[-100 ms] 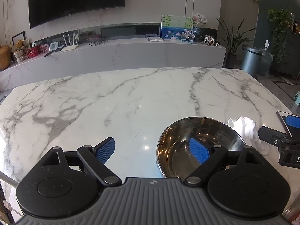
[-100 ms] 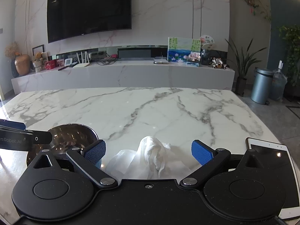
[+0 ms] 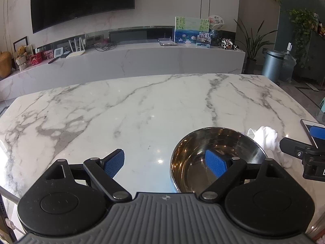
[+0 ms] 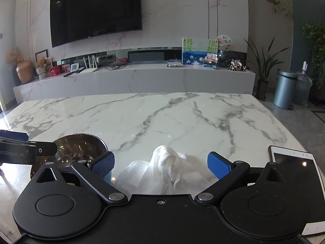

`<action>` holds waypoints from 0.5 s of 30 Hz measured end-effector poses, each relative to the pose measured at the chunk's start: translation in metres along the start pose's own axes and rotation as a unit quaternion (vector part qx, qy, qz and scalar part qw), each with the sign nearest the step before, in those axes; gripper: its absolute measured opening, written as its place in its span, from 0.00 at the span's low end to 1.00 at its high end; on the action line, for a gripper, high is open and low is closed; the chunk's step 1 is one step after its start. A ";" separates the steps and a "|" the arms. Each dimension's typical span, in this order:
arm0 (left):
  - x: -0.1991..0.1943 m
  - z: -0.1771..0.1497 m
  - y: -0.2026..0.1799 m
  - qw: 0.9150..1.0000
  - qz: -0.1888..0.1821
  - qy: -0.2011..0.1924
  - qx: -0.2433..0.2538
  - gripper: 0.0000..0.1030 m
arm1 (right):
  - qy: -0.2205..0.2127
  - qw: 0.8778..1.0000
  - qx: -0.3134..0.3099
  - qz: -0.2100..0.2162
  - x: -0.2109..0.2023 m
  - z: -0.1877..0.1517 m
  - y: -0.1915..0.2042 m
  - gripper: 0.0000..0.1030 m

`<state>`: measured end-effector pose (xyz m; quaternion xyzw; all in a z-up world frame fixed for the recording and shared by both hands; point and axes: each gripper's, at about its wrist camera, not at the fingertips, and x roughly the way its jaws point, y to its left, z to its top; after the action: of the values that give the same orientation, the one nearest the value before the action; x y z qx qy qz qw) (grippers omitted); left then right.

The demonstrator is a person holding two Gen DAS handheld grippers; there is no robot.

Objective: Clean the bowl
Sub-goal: 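Move the right tool toward the white cloth on the table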

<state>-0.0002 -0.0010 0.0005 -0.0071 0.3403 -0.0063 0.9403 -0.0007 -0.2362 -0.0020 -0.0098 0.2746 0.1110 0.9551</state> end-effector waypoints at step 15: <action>0.002 0.000 0.002 1.000 -0.007 0.016 -0.012 0.85 | 0.006 1.000 0.013 0.005 0.001 0.003 -0.005 0.95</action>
<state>0.0014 0.0012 -0.0006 -0.0206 0.3548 -0.0090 0.9347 0.0027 -0.2403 -0.0005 0.0030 0.2819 0.1122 0.9528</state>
